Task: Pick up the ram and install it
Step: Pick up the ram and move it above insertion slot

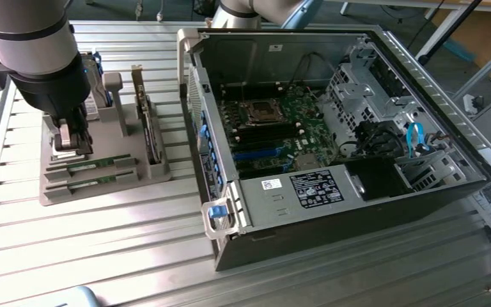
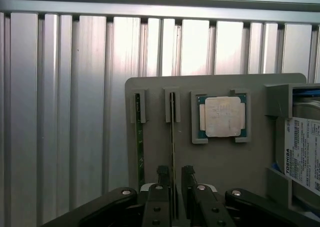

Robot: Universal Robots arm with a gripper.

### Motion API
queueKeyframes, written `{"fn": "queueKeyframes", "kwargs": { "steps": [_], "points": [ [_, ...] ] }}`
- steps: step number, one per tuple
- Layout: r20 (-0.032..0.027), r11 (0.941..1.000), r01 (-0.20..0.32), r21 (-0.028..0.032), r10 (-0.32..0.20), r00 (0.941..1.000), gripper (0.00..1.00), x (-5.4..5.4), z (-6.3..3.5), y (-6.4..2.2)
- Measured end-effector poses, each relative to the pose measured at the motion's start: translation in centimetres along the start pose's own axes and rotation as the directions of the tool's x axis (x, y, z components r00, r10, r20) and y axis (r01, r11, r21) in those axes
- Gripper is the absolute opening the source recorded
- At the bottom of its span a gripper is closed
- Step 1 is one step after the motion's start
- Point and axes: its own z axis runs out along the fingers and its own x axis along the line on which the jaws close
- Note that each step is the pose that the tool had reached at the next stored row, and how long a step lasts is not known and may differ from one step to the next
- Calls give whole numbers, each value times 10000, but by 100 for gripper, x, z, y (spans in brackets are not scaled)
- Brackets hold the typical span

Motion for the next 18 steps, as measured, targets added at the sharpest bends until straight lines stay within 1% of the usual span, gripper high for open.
{"fn": "queueKeyframes", "kwargs": {
  "steps": [8, 18],
  "points": [
    [1, 10000, 1, 1, -1, 10000, 24, 19, 2, 0],
    [4, 10000, 0, 1, 0, 10000, 24, 120, 2, 5]
  ]
}}
